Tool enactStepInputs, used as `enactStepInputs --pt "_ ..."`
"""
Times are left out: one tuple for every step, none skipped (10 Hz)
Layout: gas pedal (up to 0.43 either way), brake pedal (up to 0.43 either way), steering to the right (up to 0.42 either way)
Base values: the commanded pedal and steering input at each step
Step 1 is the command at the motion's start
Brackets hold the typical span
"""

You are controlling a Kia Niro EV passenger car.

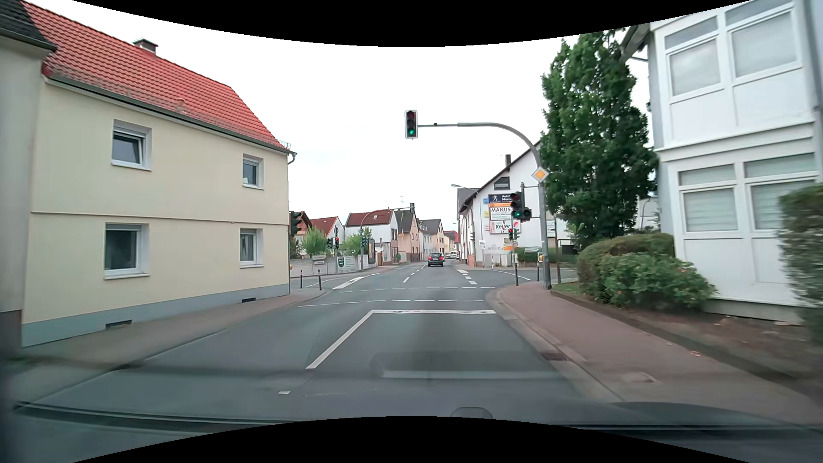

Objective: Follow the waypoints while adhering to traffic rules and regulations

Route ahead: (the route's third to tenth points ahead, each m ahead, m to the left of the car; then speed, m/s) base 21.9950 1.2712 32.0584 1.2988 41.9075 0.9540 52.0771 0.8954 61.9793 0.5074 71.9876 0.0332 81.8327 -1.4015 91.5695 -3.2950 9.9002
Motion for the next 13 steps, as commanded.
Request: enactStepInputs --pt "0.020 0.000 -0.004" --pt "0.028 0.000 -0.004" --pt "0.028 0.000 -0.004" --pt "0.028 0.000 -0.004" --pt "0.028 0.000 -0.003" --pt "0.028 0.000 -0.003" --pt "0.028 0.000 -0.003" --pt "0.028 0.000 -0.003" --pt "0.028 0.000 -0.003" --pt "0.028 0.000 -0.003" --pt "0.028 0.000 -0.003" --pt "0.028 0.000 -0.003" --pt "0.028 0.000 -0.003"
